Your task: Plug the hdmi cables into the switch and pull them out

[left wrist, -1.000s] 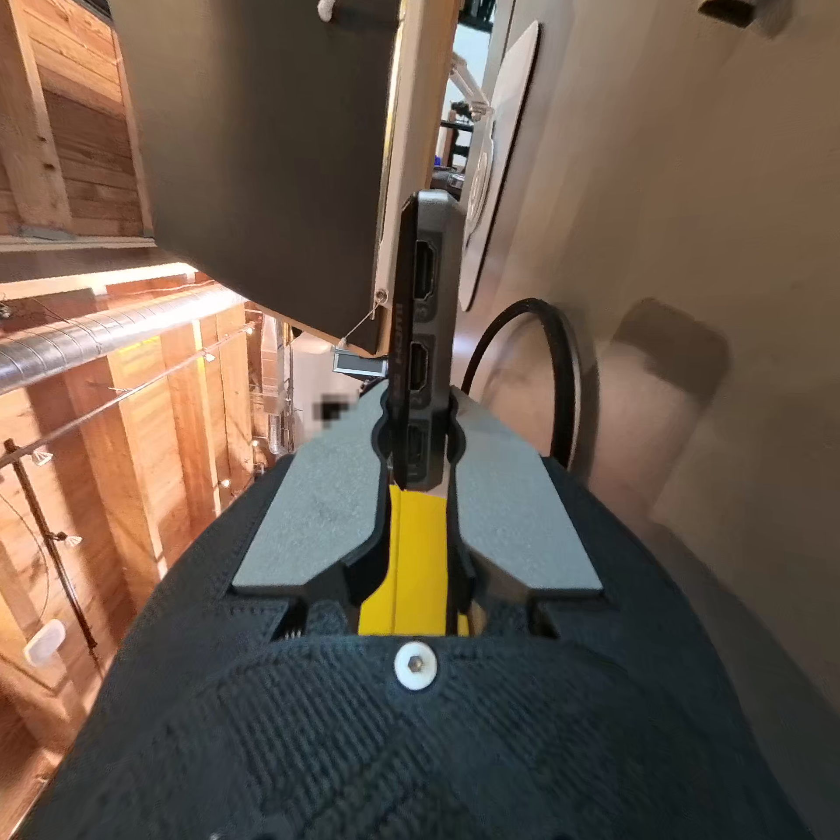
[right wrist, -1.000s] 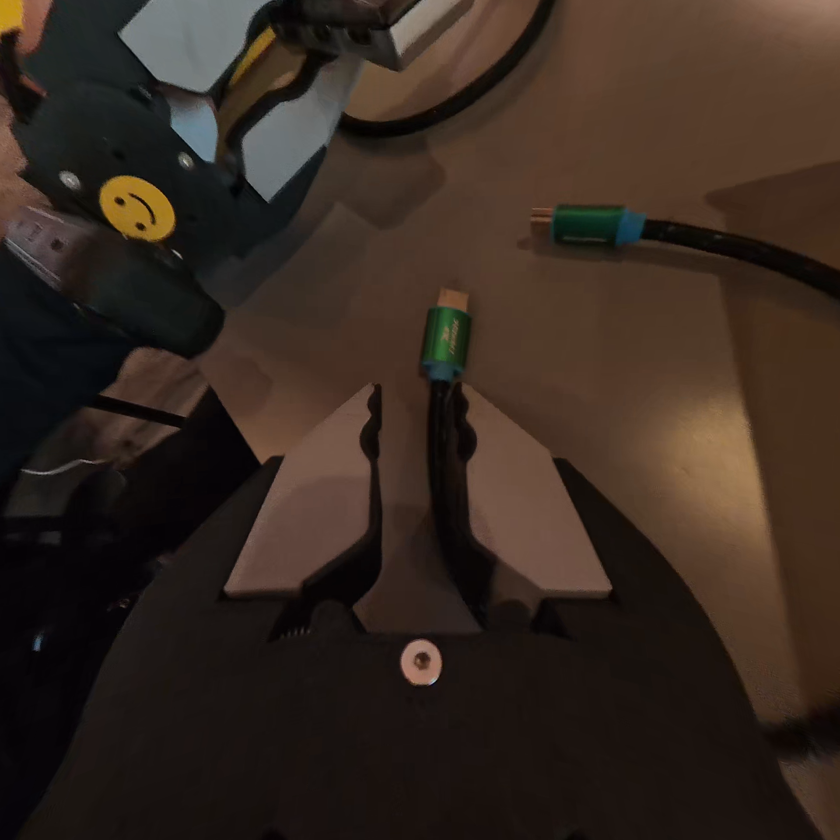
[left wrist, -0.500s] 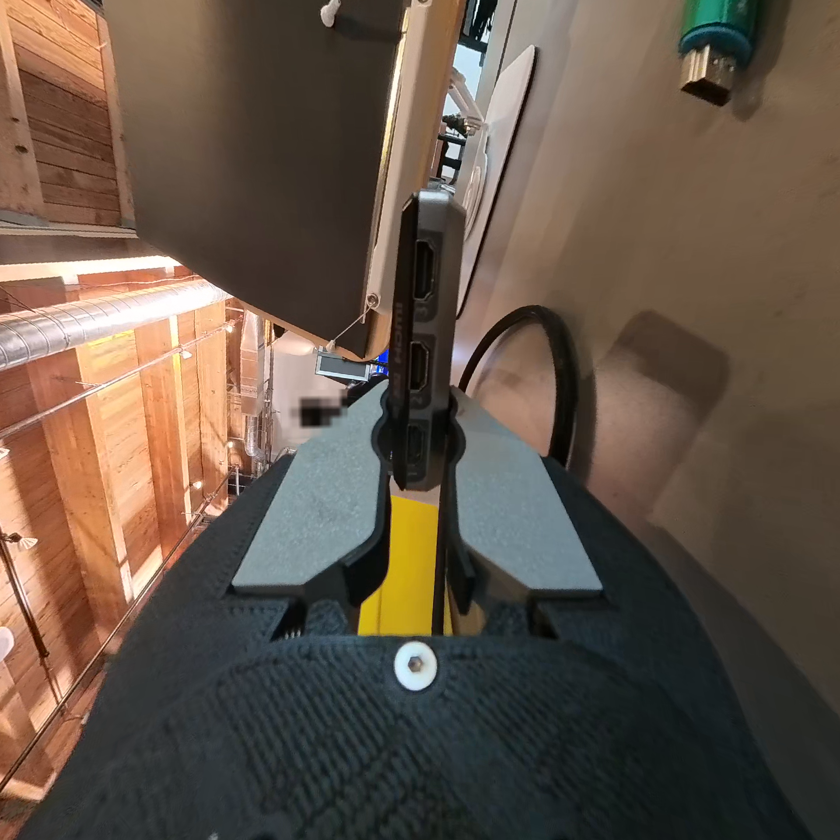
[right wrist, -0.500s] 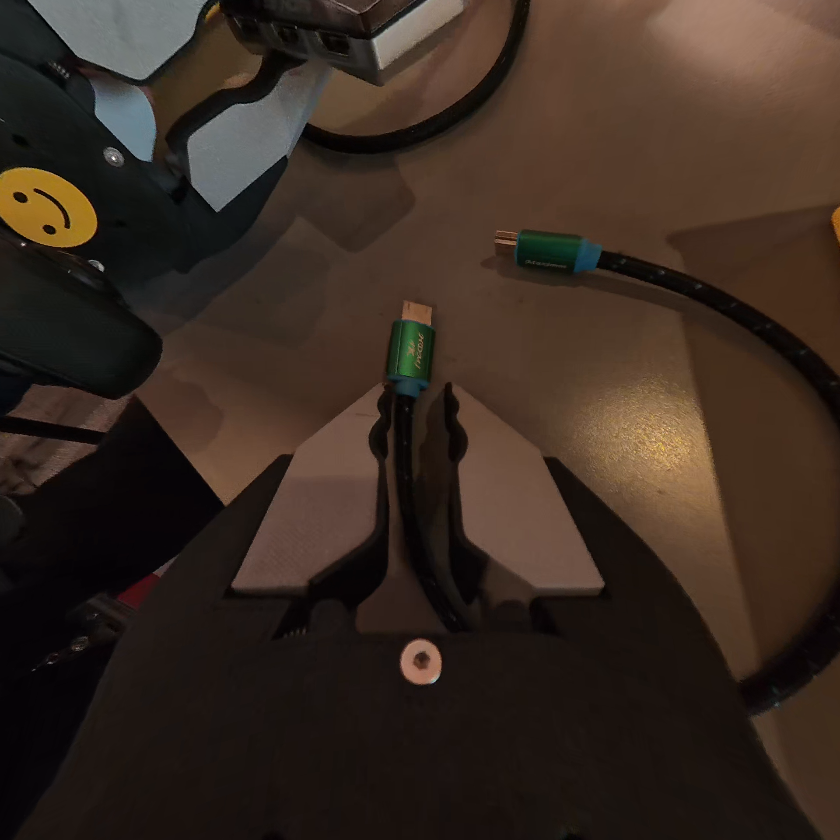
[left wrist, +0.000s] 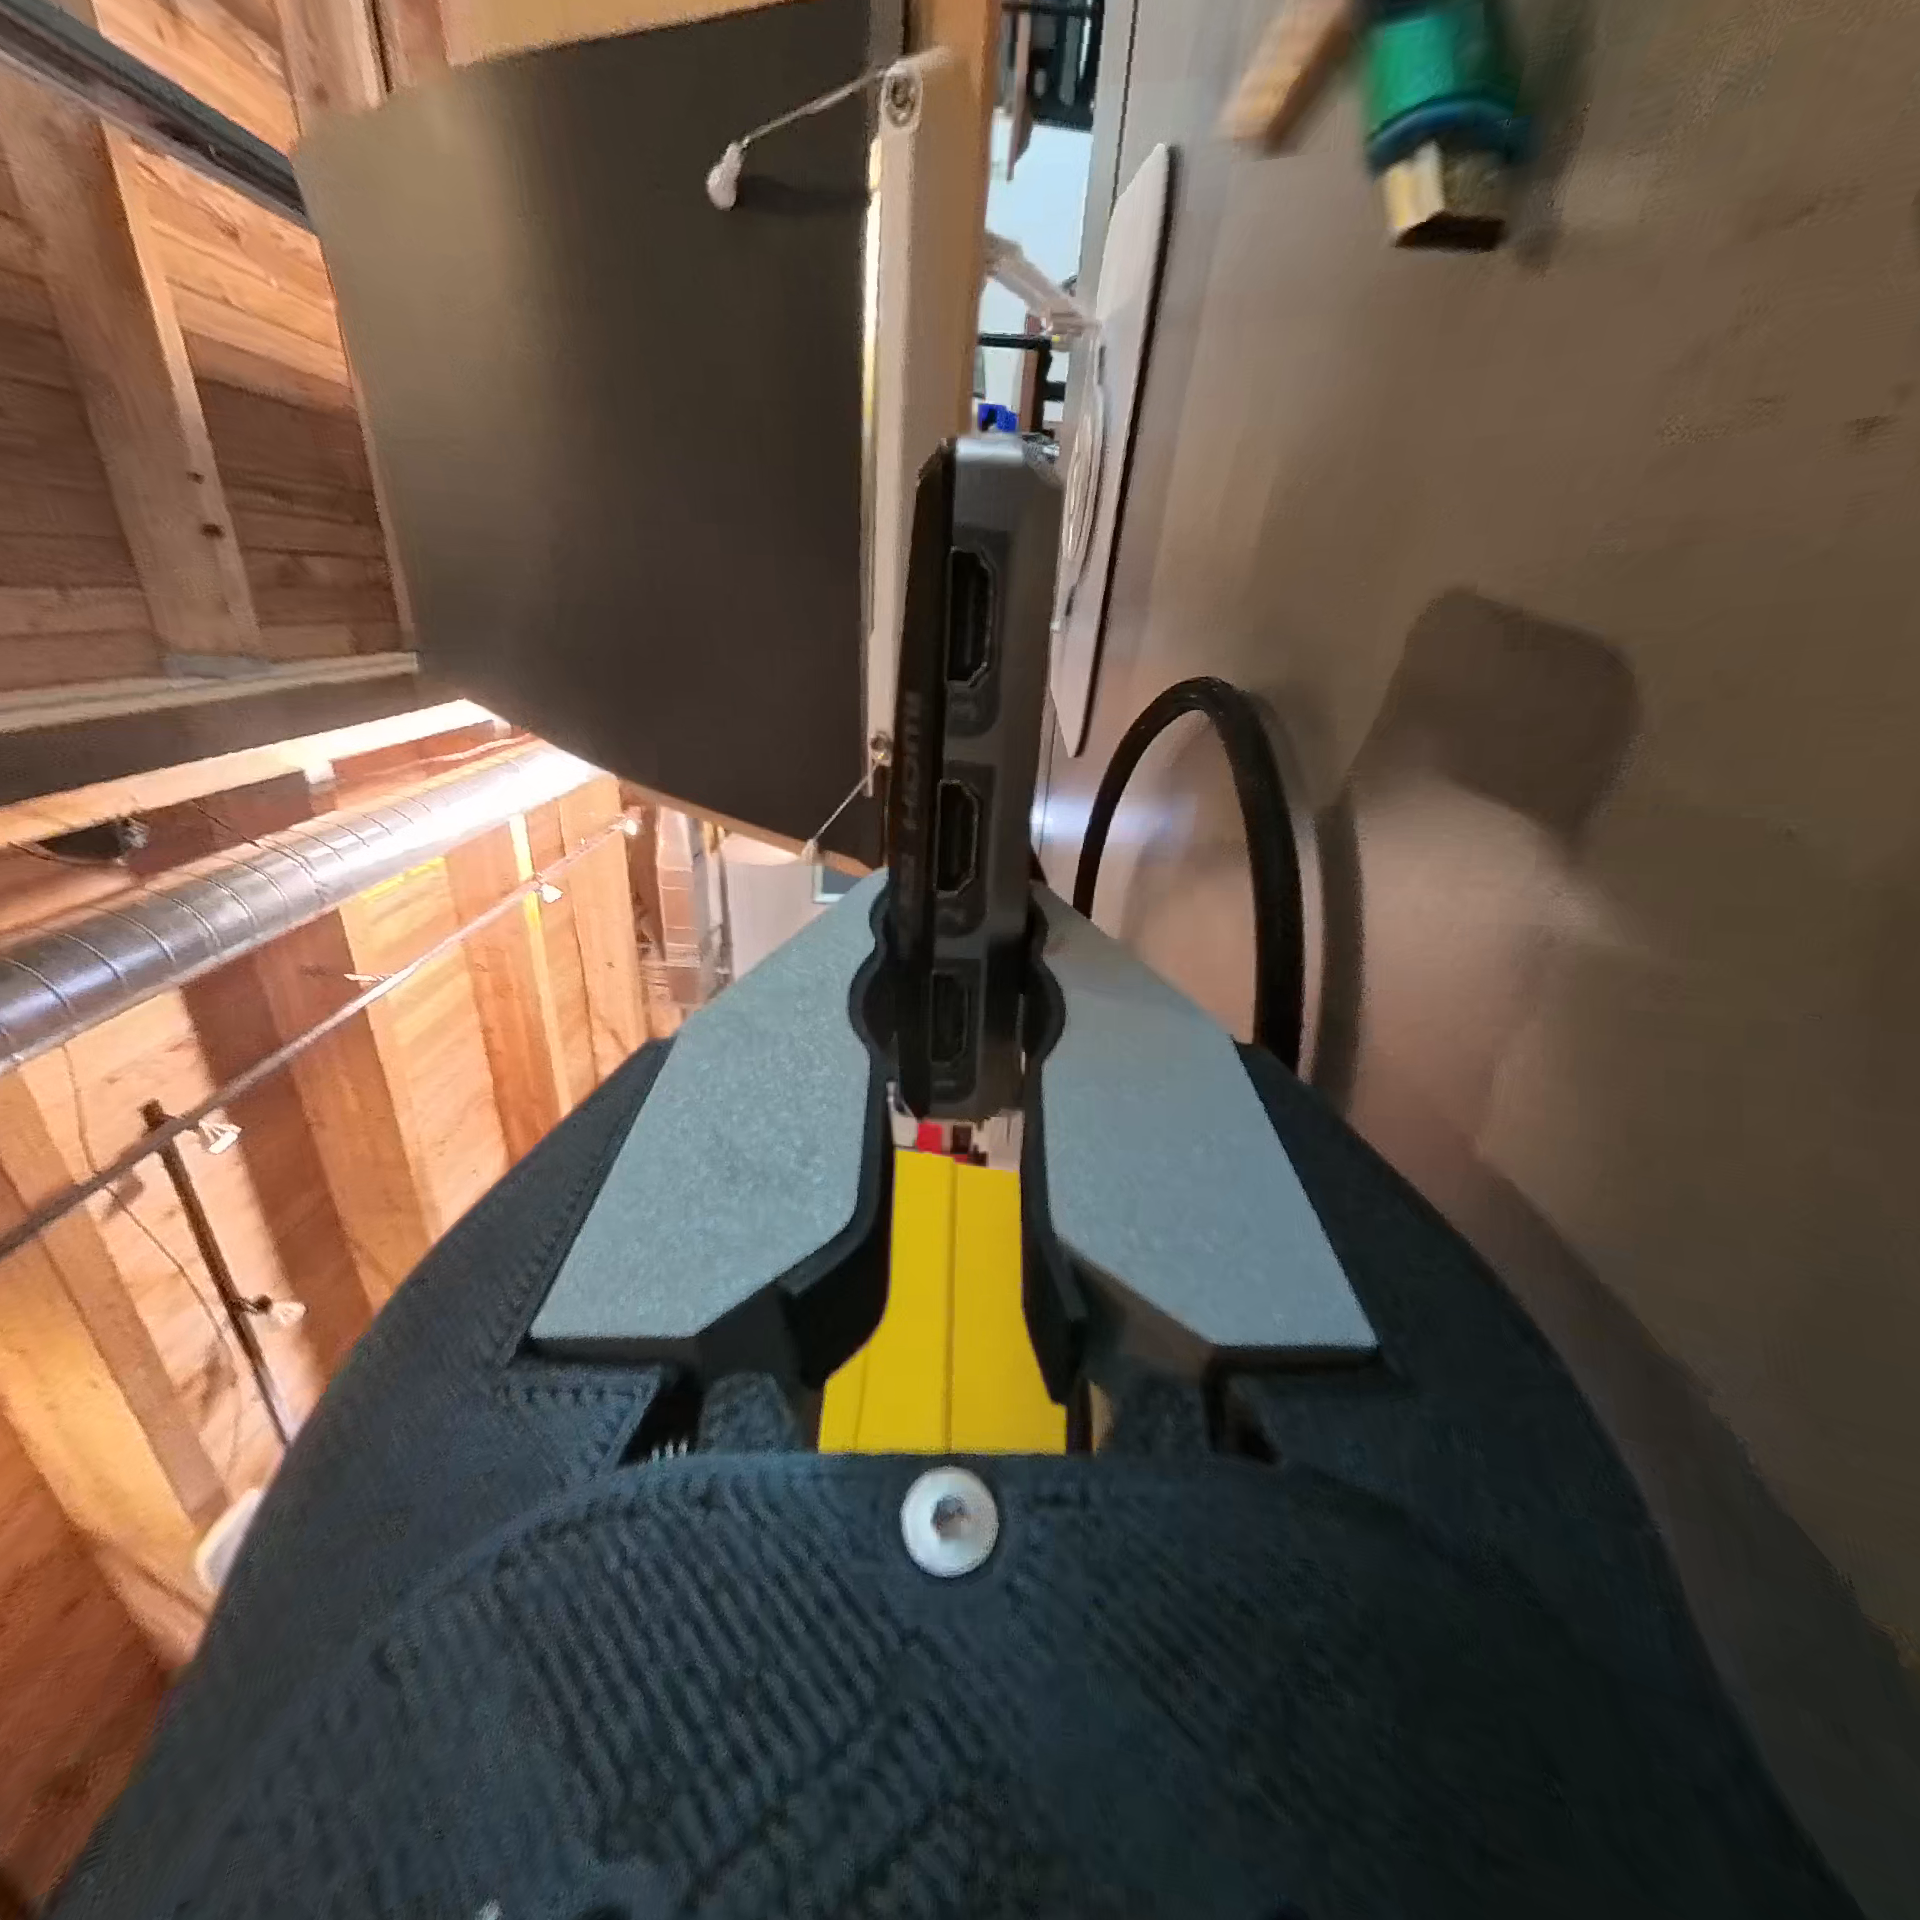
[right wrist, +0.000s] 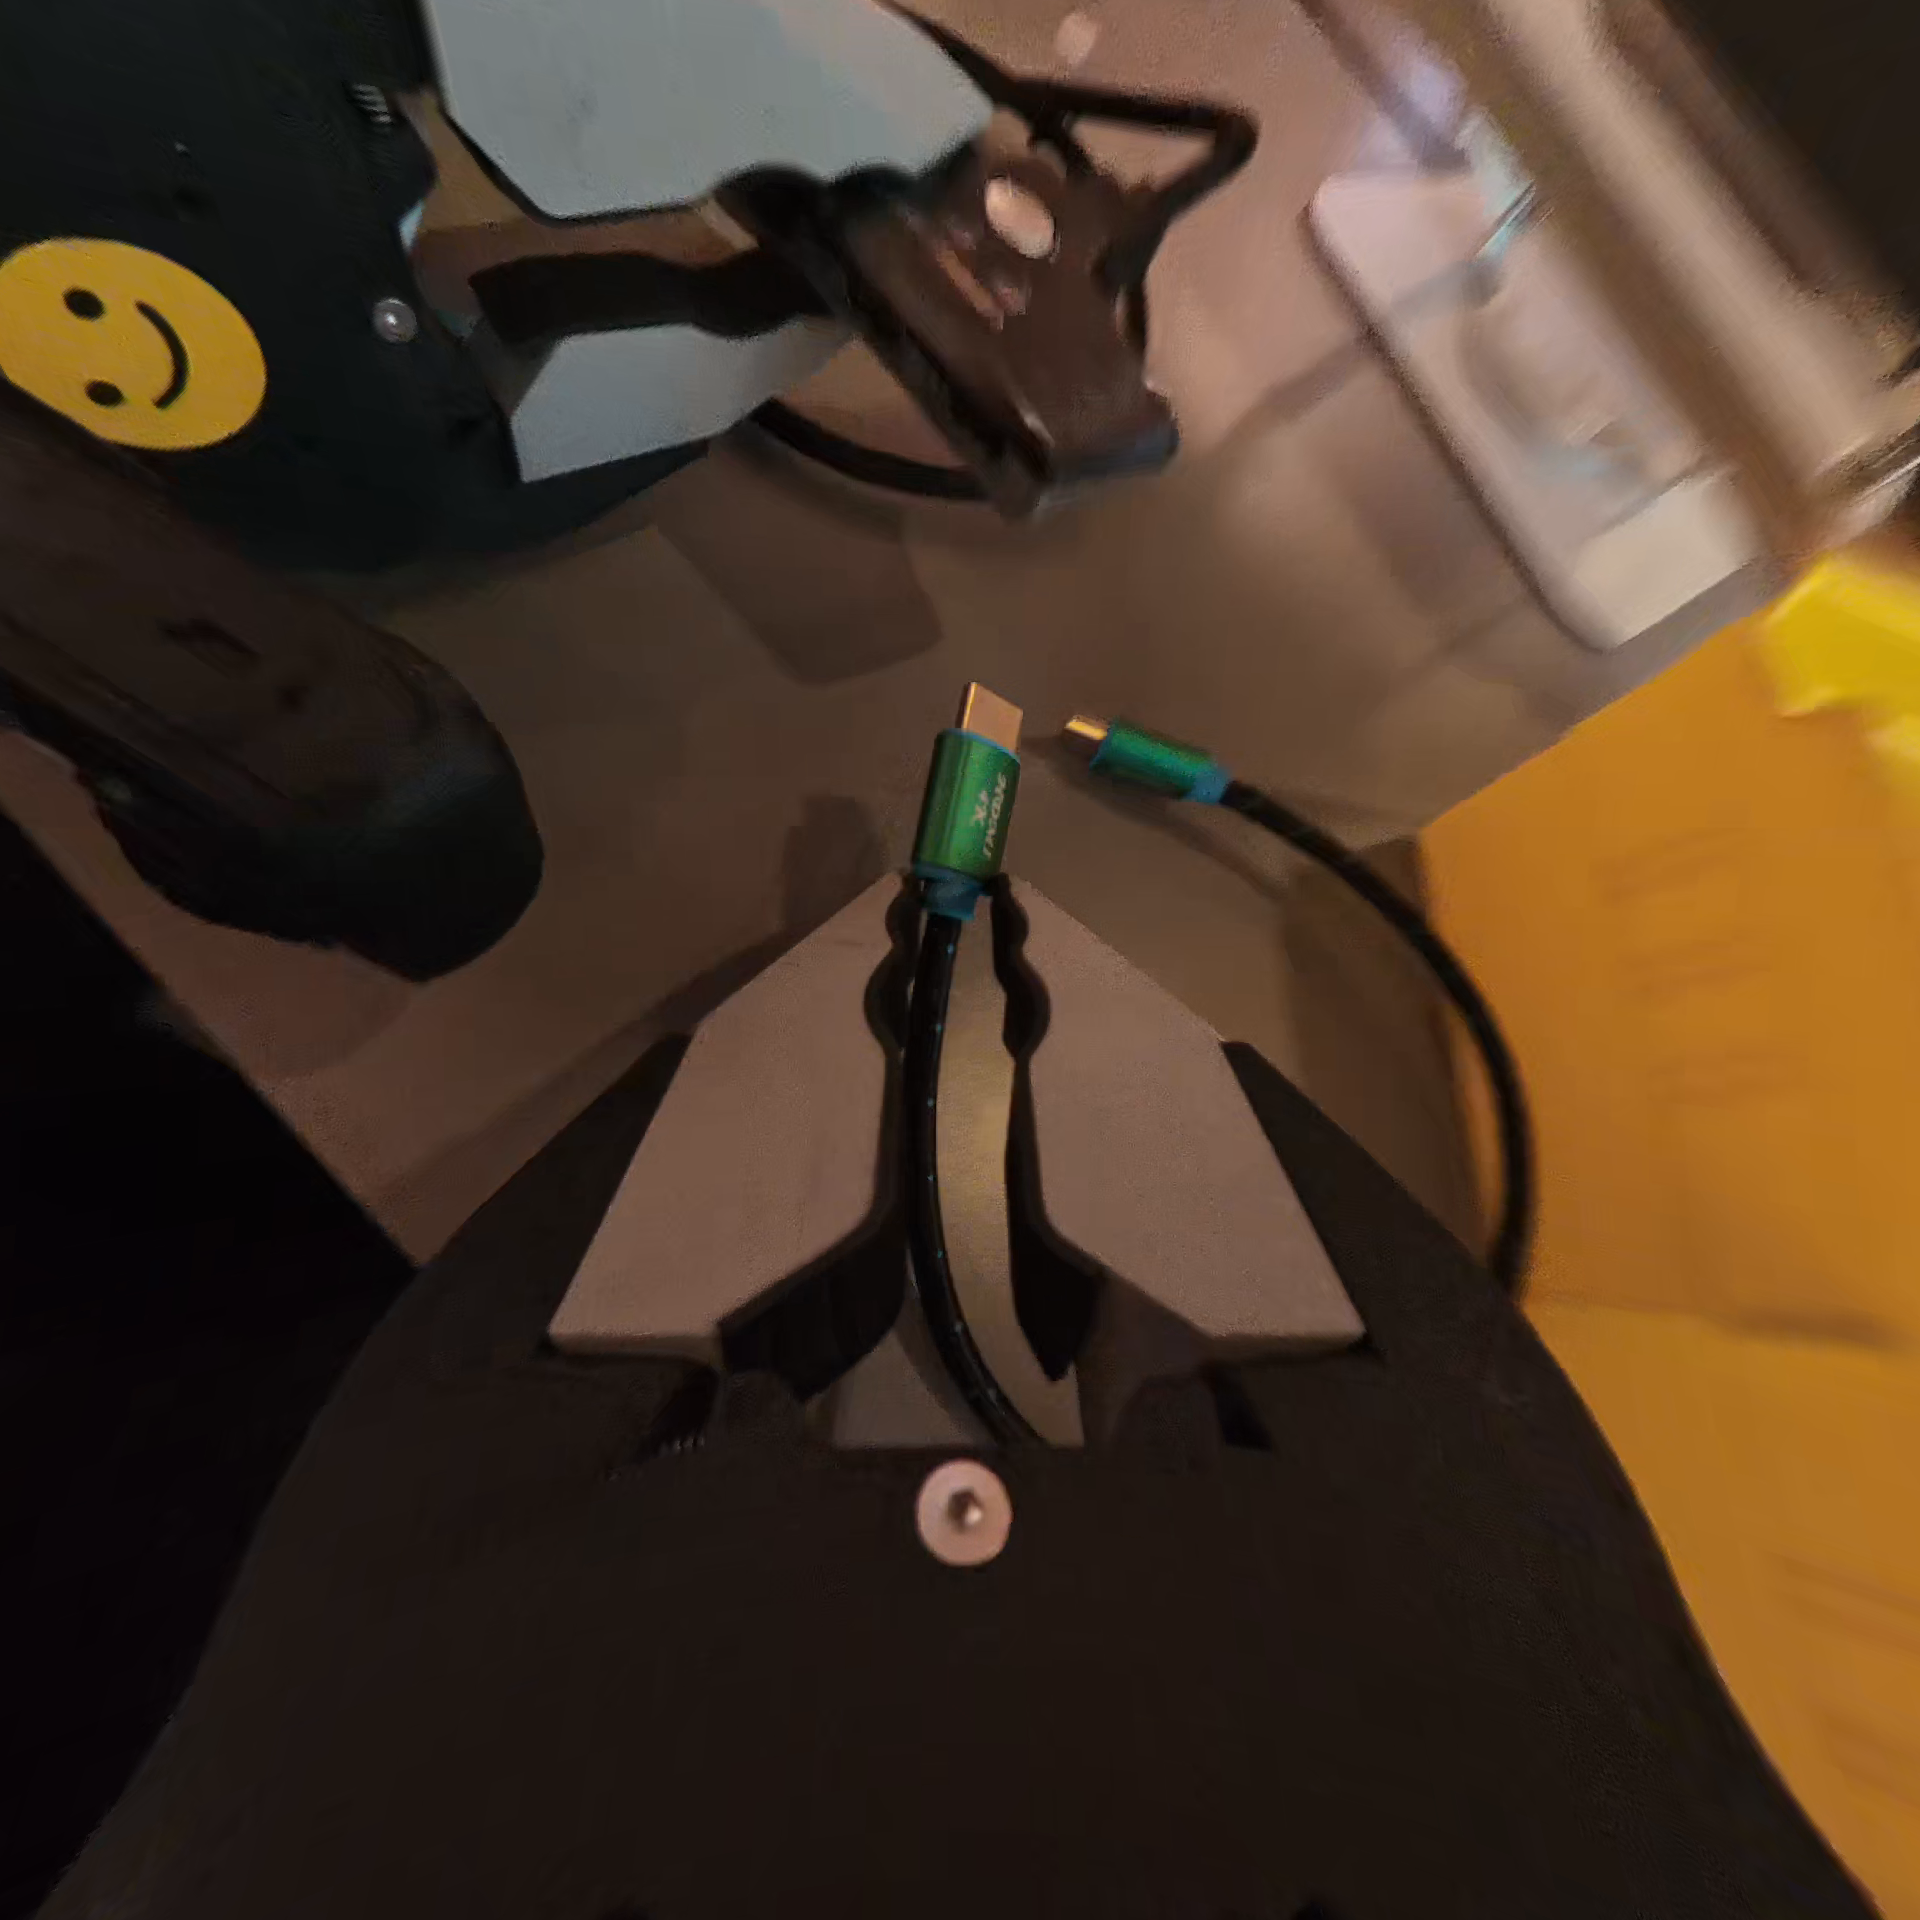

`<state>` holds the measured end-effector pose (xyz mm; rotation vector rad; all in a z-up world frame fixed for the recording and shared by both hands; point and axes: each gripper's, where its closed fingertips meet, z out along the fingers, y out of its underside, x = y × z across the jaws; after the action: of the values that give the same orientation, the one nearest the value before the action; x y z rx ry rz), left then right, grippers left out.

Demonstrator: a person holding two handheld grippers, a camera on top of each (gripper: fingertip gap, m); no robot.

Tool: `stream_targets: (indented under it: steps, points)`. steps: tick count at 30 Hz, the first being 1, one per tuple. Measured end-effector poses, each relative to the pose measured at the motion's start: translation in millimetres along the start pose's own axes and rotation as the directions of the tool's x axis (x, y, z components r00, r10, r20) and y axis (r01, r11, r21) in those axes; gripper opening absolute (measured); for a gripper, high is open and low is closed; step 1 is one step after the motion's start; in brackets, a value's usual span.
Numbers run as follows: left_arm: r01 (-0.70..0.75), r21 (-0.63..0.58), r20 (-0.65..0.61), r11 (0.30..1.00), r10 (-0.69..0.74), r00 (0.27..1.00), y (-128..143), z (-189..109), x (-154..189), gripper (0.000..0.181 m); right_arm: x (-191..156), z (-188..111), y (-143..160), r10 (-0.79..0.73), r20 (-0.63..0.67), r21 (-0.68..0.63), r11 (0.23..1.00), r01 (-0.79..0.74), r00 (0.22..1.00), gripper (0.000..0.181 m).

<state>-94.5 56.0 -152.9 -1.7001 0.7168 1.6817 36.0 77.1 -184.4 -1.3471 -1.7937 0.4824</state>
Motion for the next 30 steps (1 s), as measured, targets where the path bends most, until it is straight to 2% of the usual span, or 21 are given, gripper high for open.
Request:
stream_targets:
  steps: [1, 3, 7, 12, 18, 23, 26, 30]
  points:
    - [-0.028, 0.004, -0.006, 1.000, 0.028, 1.000, -3.3, -0.2, 3.2, 0.018, 2.8, -0.9, -4.6, -0.077, -0.045, 0.006, 0.997, 0.077, 0.996, 0.011]
    - [-0.095, 0.010, -0.013, 0.995, 0.095, 0.995, -9.7, -1.0, 9.7, 0.018, -0.9, 3.4, -10.0, -0.124, -0.022, 0.013, 0.992, 0.124, 0.992, 0.011]
    - [-0.125, 0.040, -0.015, 0.991, 0.126, 0.992, -18.2, -2.7, 13.4, 0.018, -6.0, 9.8, -25.1, -0.075, 0.108, 0.086, 0.994, 0.066, 0.991, 0.007]
    - [-0.118, 0.025, -0.030, 0.993, 0.119, 0.992, -14.7, -2.5, 14.6, 0.018, -0.9, 18.7, -21.3, 0.015, 0.173, 0.001, 1.000, -0.015, 0.985, 0.007]
    - [-0.115, 0.111, -0.048, 0.987, 0.121, 0.992, -29.6, -12.2, 16.4, 0.018, 12.7, 23.4, -10.5, -0.014, 0.104, -0.034, 0.999, 0.018, 0.994, 0.007]
    - [-0.049, 0.166, -0.129, 0.985, 0.071, 0.989, -40.5, -19.2, 22.1, 0.018, 19.1, 23.5, -2.6, -0.061, 0.093, -0.048, 0.997, 0.066, 0.994, 0.007]
    - [-0.068, 0.195, -0.126, 0.978, 0.094, 0.988, -47.2, -21.9, 23.9, 0.018, 22.4, 24.5, 1.3, -0.136, 0.043, -0.057, 0.989, 0.138, 0.990, 0.007]
    - [-0.007, 0.193, -0.174, 0.981, 0.041, 0.984, -48.7, -21.2, 24.7, 0.019, 25.3, 23.9, 2.5, -0.277, -0.059, -0.065, 0.960, 0.273, 0.959, 0.006]
